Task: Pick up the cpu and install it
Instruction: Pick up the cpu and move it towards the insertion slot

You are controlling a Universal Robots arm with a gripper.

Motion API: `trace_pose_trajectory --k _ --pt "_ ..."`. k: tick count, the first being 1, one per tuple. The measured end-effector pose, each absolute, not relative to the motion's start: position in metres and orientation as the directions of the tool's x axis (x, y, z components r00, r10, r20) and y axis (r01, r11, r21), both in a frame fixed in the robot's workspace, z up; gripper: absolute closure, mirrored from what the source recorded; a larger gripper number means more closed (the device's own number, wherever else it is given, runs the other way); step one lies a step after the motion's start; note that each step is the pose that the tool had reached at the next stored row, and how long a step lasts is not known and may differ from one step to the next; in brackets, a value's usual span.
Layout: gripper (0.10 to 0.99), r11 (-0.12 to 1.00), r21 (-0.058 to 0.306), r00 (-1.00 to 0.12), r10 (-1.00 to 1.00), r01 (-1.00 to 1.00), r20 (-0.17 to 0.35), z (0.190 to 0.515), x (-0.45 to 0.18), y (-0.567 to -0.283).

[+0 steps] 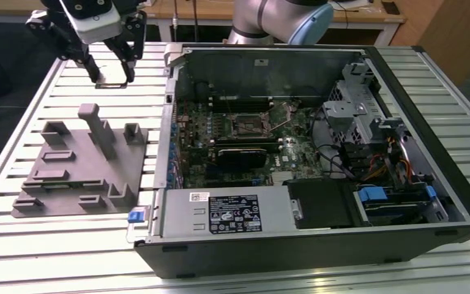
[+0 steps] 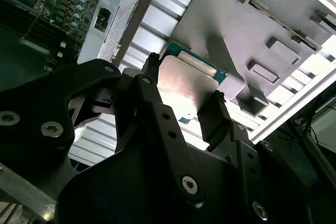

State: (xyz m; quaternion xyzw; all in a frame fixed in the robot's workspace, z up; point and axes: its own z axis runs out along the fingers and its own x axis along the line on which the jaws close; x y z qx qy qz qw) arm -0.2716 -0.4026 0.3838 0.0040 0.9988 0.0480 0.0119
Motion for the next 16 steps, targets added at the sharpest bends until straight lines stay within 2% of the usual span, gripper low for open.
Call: trace_pose_trajectory --k 16 --pt "0.541 0.995 0.096 -1.000 0.009 0.007 -0.023 0.384 -0.235 -0.403"
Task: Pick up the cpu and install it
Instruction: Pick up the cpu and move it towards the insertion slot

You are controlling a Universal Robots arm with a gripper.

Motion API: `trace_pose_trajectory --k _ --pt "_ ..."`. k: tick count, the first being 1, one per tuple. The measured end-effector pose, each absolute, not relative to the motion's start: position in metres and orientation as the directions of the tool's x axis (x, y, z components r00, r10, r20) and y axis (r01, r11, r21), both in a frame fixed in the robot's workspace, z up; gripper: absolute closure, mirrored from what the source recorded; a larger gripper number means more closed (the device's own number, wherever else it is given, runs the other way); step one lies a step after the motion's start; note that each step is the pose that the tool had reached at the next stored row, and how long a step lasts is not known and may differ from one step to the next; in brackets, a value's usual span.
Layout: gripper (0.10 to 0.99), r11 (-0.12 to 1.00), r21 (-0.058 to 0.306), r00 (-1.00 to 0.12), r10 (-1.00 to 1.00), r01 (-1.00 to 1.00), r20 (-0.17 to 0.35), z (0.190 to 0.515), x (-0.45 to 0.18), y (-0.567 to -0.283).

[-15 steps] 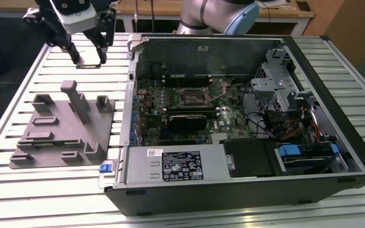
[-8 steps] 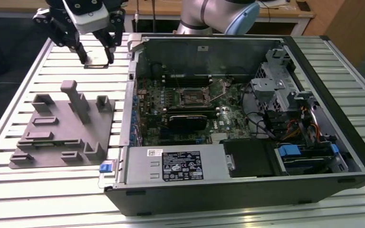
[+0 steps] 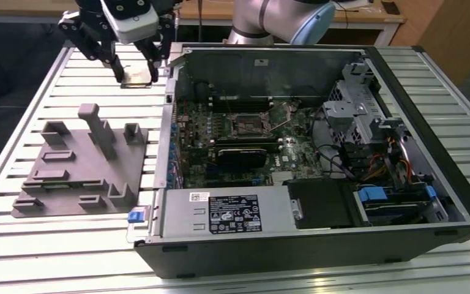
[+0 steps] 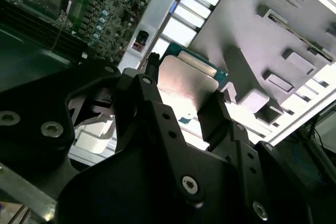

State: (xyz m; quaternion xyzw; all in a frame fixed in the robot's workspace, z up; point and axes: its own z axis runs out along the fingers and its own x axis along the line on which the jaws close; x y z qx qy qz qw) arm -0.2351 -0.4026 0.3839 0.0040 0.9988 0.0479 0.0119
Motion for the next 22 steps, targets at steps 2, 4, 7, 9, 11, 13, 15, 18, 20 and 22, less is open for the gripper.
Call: trace_pose_trajectory --k 2,4,7,9,11,13,15,18,20,22 --pt "0.541 0.995 0.096 -1.000 0.009 0.007 -0.023 0.384 -0.231 -0.403" --pt "0.541 0.995 0.096 -1.000 0.009 0.007 -0.023 0.384 -0.226 -0.403" --pt "0.541 0.995 0.096 -1.000 0.009 0.007 -0.023 0.384 -0.218 -0.403" --pt "0.541 0.995 0.096 -1.000 0.009 0.007 -0.023 0.384 -0.213 -0.403" --pt "0.541 0.995 0.096 -1.000 0.009 0.007 -0.023 0.384 -0.208 -0.403" --pt "0.541 0.995 0.096 -1.000 0.009 0.007 -0.023 0.384 -0.203 -0.403" --pt "0.541 0.995 0.096 -1.000 0.009 0.007 -0.023 0.384 -0.197 -0.403" --pt "0.541 0.995 0.096 -1.000 0.009 0.007 -0.023 0.384 -0.190 -0.403" --pt "0.541 0.995 0.096 -1.000 0.009 0.007 -0.023 0.384 -0.185 -0.403" --pt "0.541 0.995 0.096 -1.000 0.009 0.007 -0.023 0.384 -0.179 -0.403"
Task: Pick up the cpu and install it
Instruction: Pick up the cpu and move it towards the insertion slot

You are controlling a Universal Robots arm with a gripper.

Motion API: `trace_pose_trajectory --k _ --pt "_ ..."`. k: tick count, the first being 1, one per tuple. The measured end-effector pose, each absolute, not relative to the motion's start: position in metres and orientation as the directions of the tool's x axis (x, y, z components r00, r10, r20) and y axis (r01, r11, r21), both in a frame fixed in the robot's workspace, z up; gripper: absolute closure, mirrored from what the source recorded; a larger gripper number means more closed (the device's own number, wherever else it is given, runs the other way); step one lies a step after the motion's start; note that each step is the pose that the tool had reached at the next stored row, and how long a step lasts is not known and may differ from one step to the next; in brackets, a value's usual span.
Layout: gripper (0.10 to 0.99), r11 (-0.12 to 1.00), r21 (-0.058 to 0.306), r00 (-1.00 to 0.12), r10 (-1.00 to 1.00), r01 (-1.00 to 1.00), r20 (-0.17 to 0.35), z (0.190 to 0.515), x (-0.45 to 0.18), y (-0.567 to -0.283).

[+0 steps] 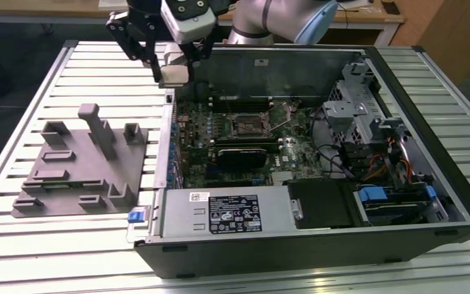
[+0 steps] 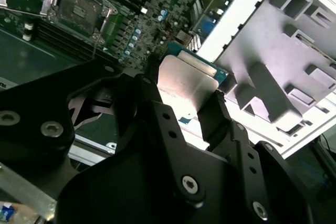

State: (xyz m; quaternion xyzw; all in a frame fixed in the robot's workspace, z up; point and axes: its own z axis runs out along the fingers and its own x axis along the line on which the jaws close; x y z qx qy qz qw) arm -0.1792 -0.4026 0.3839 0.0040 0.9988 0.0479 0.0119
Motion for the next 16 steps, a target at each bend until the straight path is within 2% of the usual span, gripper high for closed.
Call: trace_pose_trajectory --k 16 --pt "0.541 0.995 0.096 -1.000 0.009 0.007 -0.023 0.384 -0.135 -0.403"
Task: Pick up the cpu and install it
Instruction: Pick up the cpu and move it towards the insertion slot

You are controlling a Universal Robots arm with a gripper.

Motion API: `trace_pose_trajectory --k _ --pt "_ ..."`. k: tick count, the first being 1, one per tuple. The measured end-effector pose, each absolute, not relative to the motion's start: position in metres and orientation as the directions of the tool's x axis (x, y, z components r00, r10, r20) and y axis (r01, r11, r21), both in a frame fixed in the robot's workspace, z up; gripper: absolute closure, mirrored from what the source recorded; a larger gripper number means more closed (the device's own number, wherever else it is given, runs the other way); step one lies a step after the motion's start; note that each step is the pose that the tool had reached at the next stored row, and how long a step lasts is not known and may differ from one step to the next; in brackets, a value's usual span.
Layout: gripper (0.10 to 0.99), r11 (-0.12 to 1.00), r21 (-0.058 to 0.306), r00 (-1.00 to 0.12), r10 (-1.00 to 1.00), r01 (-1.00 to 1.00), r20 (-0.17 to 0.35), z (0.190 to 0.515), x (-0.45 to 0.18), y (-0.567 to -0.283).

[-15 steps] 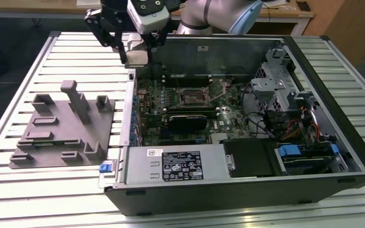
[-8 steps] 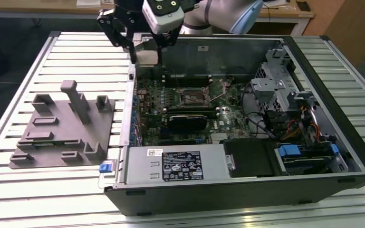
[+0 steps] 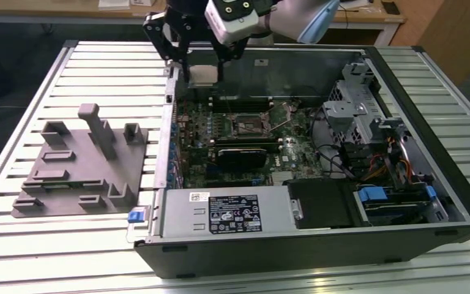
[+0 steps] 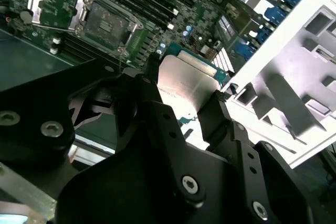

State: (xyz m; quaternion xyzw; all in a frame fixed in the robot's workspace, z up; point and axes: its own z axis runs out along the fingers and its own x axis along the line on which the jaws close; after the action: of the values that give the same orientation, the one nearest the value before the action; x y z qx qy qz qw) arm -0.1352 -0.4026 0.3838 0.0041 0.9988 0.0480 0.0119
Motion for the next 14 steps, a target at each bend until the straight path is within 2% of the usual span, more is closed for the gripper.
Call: trace_pose_trajectory --k 14 --pt "0.541 0.995 0.096 -1.000 0.009 0.007 -0.023 0.384 -0.099 -0.403"
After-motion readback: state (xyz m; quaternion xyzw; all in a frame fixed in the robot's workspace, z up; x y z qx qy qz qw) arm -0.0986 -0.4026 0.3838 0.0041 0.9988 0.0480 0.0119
